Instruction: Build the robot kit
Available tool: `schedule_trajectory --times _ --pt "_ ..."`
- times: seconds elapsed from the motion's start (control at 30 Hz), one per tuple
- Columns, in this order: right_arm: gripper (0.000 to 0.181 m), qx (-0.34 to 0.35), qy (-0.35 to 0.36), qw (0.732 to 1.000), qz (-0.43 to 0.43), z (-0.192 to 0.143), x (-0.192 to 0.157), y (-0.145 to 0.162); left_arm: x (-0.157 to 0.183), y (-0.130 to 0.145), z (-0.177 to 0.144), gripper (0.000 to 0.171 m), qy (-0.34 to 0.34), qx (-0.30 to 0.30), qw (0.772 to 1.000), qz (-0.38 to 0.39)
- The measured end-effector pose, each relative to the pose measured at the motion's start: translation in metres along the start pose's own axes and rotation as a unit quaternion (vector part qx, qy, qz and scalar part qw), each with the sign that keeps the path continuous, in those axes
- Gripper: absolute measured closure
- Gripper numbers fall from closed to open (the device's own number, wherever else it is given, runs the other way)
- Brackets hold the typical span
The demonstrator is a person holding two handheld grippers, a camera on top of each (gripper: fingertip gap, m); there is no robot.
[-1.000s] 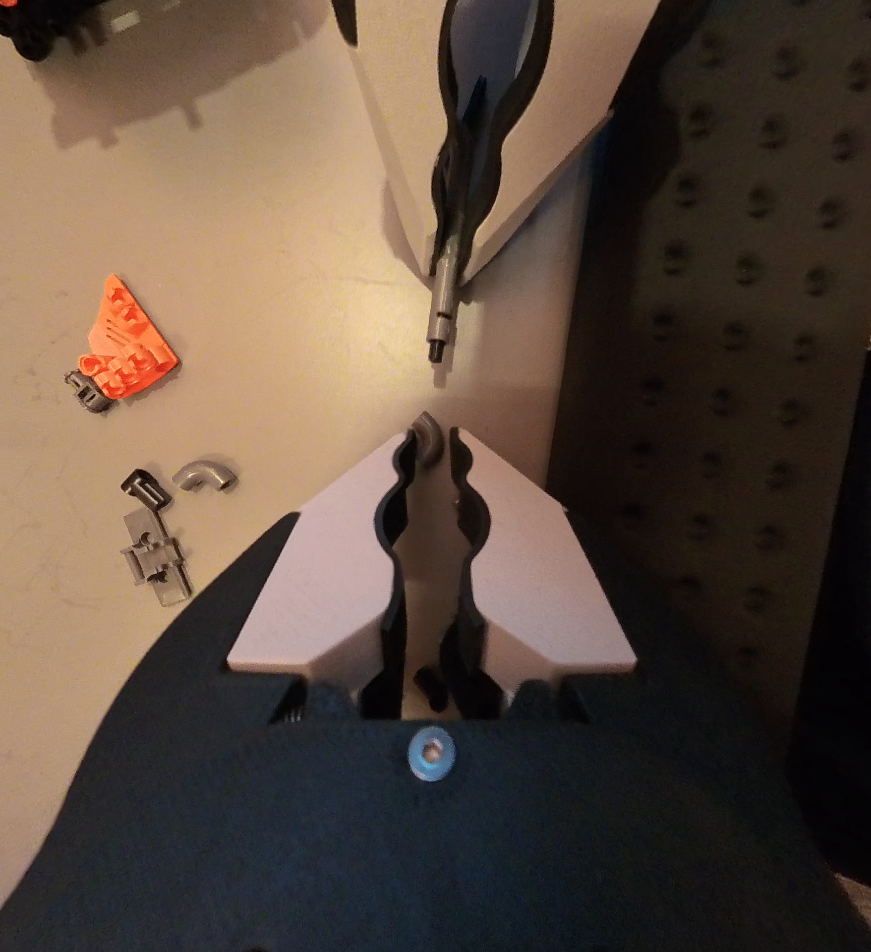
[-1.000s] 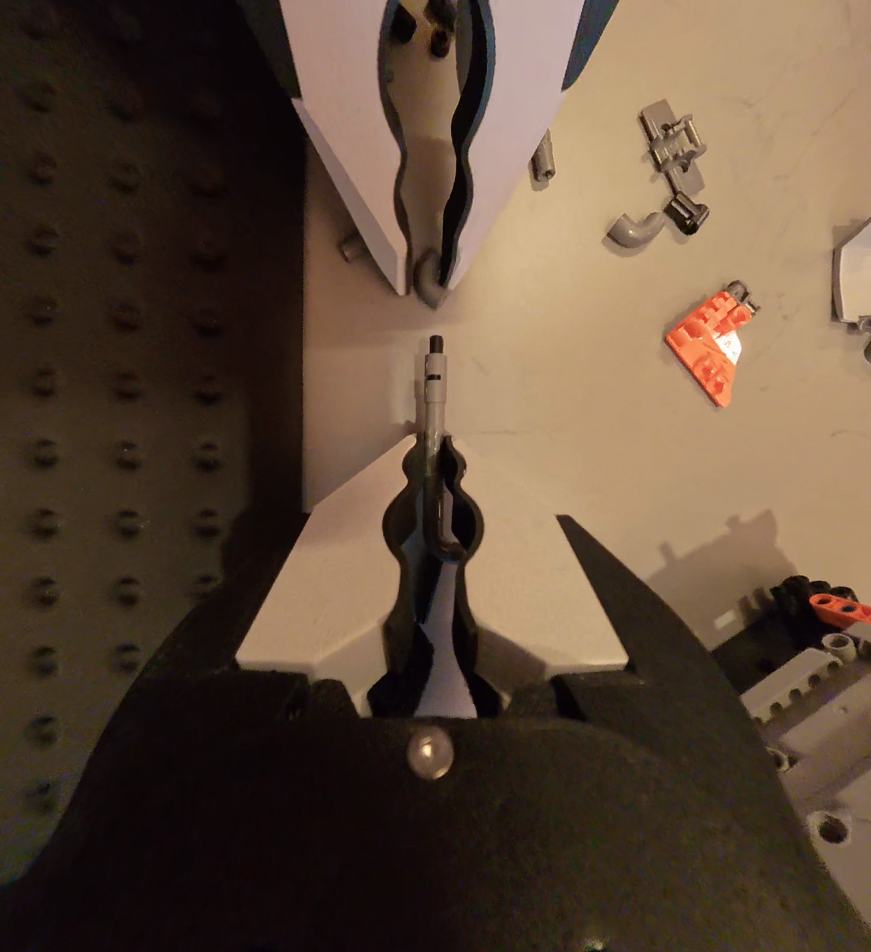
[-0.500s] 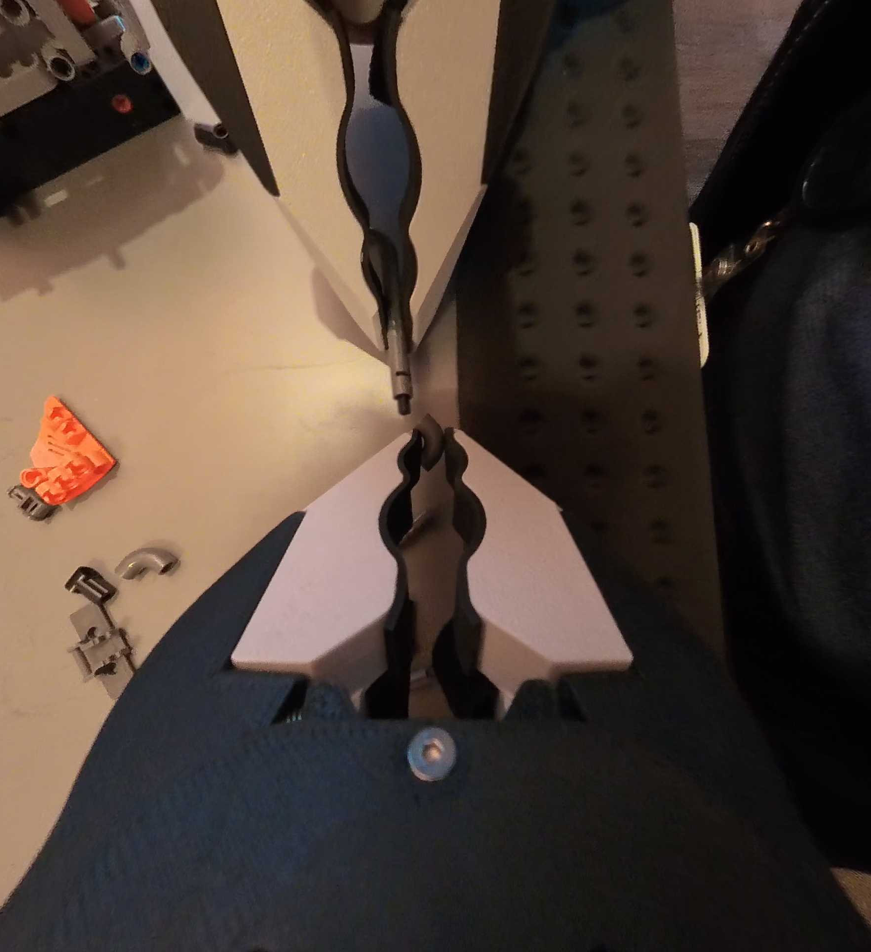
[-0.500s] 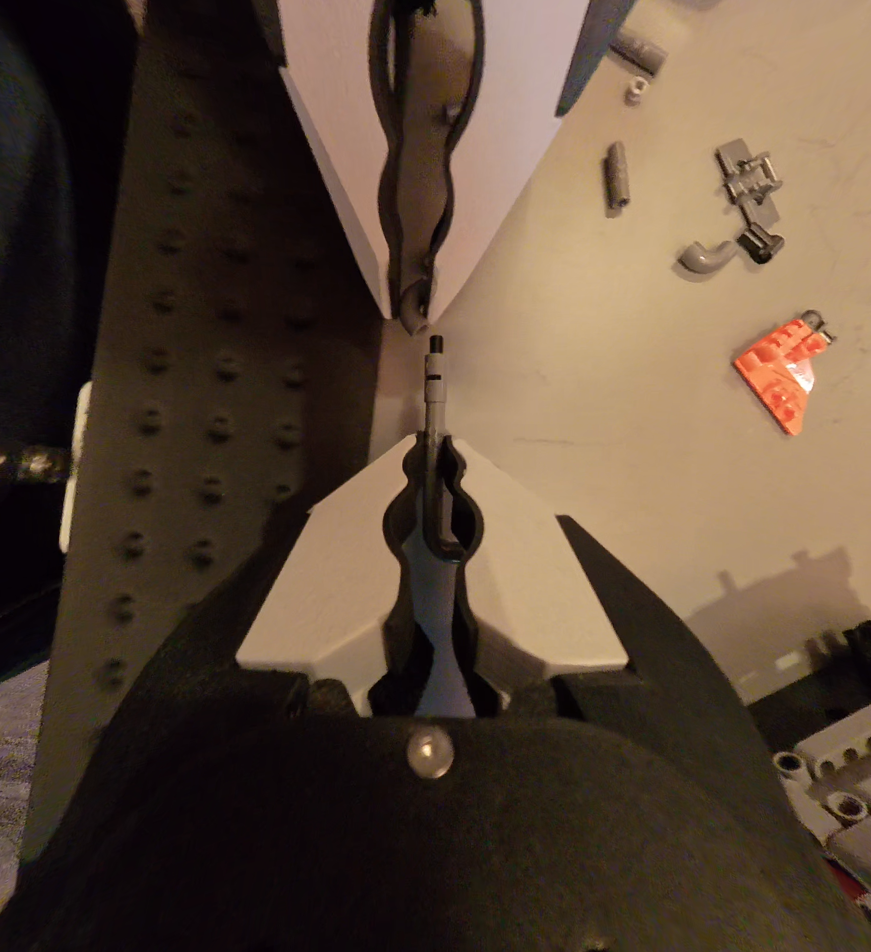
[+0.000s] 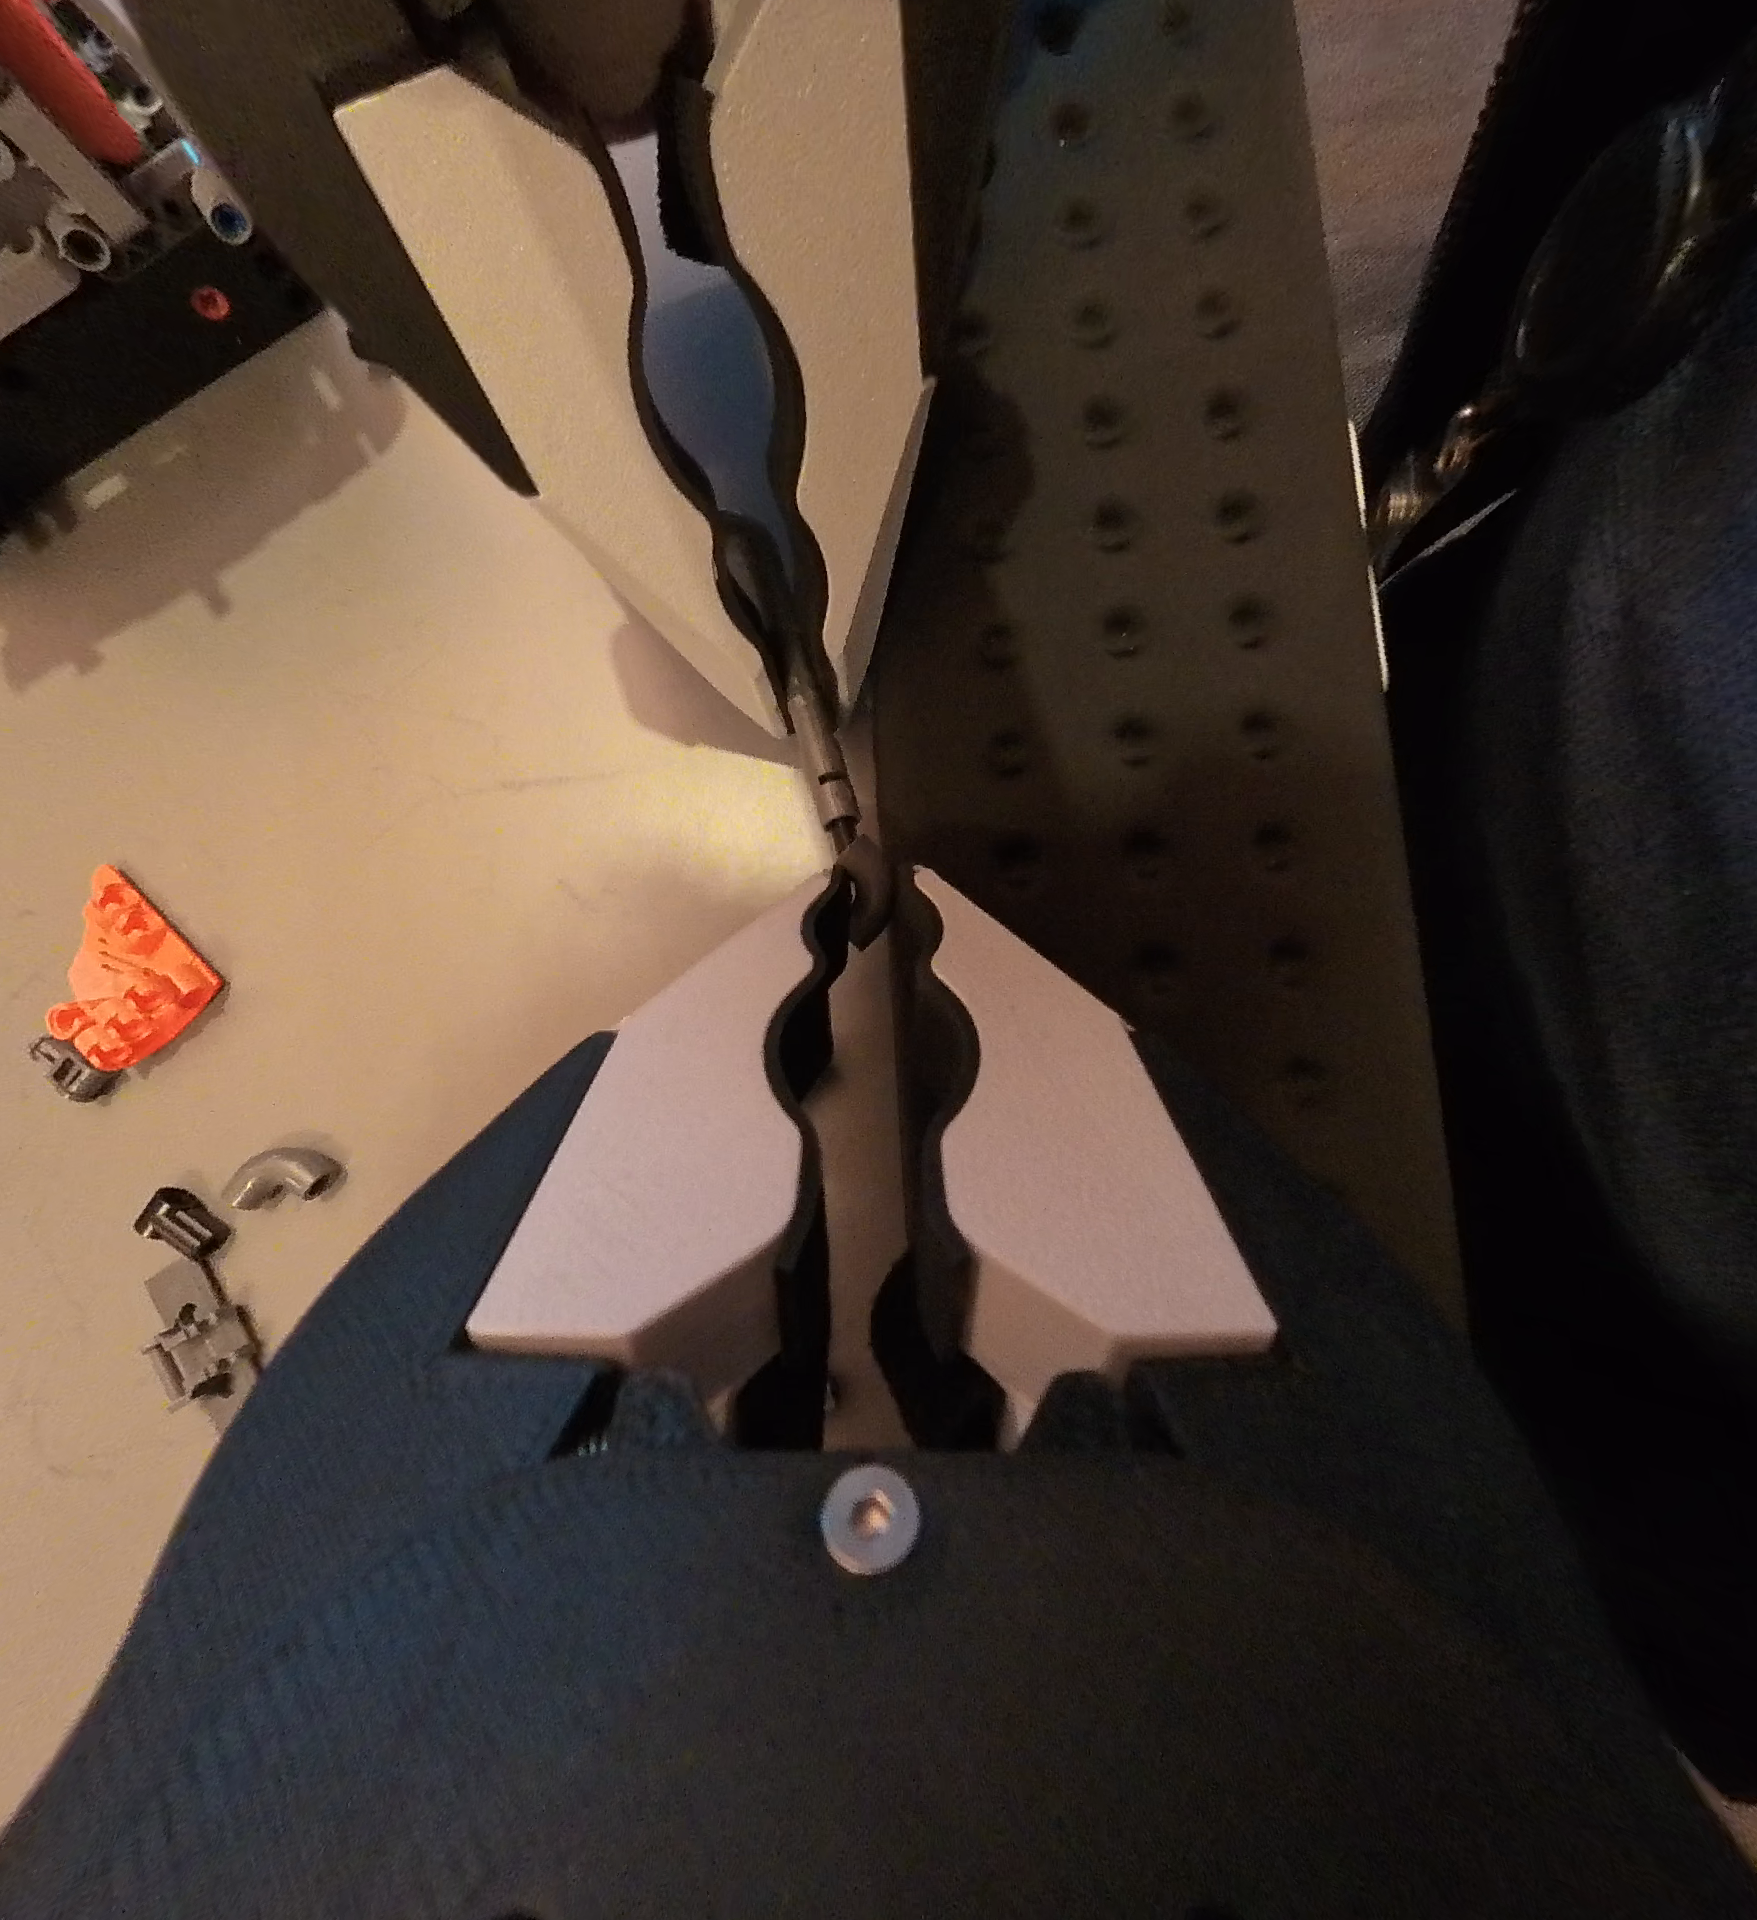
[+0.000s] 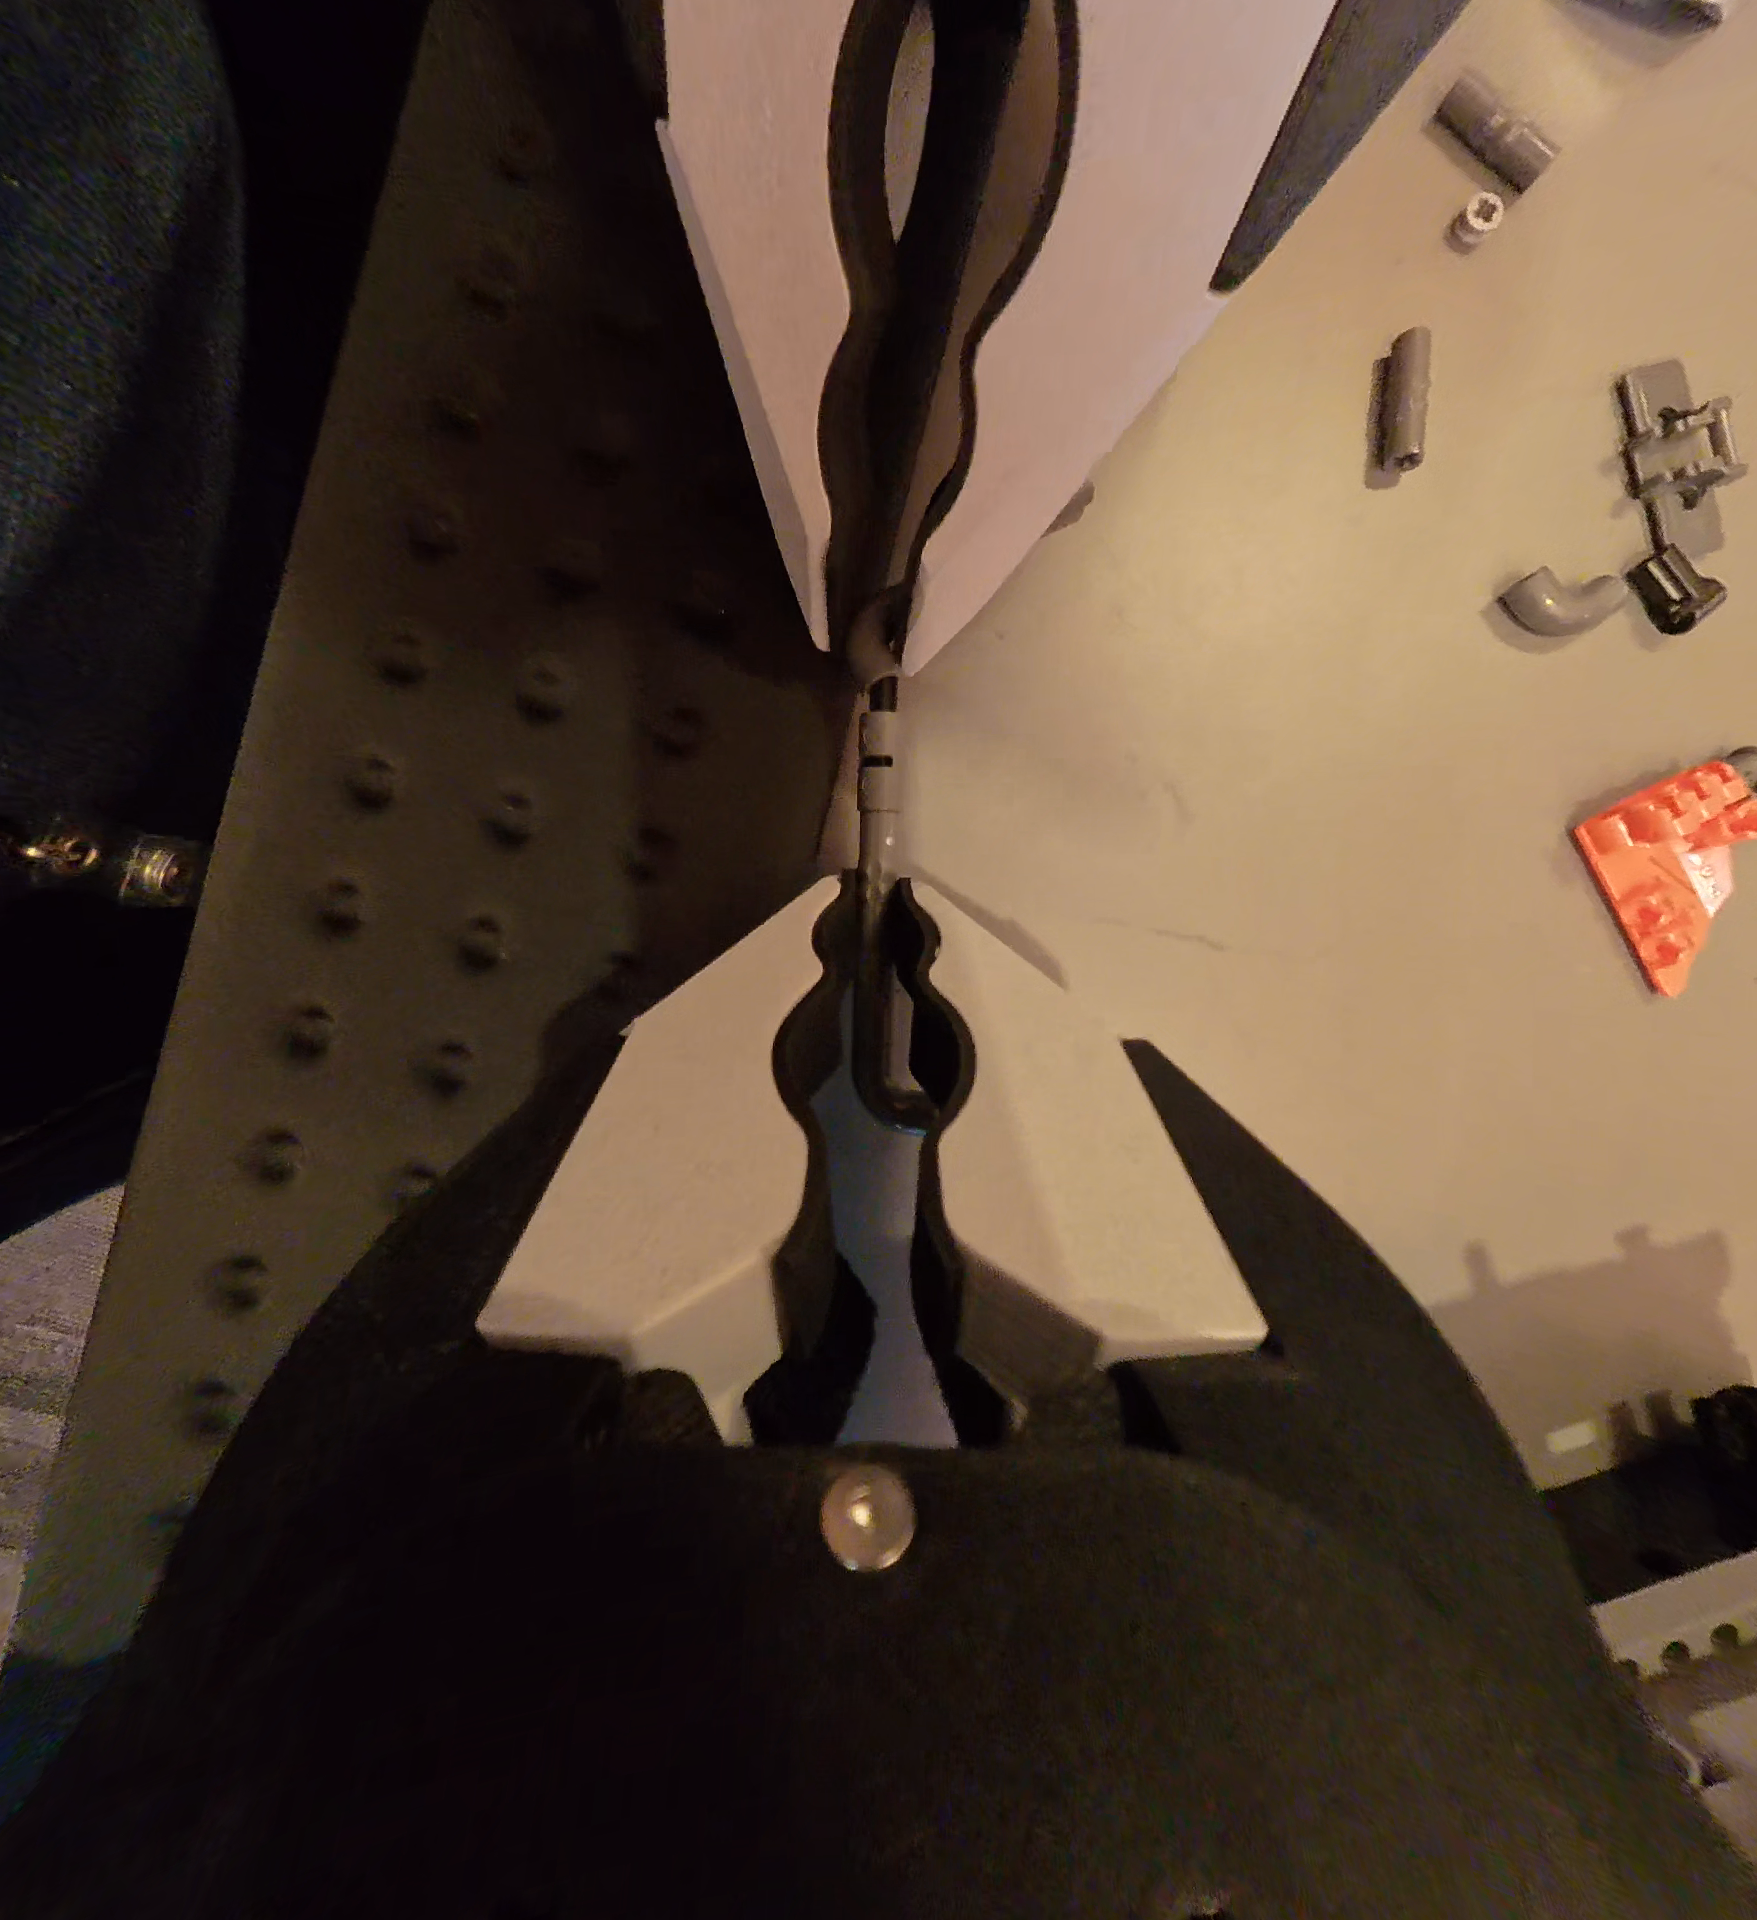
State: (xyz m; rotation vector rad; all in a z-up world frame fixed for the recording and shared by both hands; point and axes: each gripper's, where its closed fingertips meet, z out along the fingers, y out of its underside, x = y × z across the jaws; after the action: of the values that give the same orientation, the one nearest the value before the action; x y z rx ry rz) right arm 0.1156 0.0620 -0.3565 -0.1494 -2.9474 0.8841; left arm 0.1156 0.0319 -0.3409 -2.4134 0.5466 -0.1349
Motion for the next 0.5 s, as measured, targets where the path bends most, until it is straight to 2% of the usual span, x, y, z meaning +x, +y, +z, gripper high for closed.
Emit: schedule_trajectory --times 0.3,0.5 --pt "0.179 -0.061 0.016 0.995 -0.08 0.0012 0.0011 0.0013 0.0035 -0.0002 -0.0014 0.166 0.017 -0.036 0.998 0.046" --pt "0.18 -0.111 0.043 0.985 -0.125 -0.0006 0.0042 0.0021 0.0045 0.001 -0.0004 0.167 0.039 -0.064 0.996 0.04"
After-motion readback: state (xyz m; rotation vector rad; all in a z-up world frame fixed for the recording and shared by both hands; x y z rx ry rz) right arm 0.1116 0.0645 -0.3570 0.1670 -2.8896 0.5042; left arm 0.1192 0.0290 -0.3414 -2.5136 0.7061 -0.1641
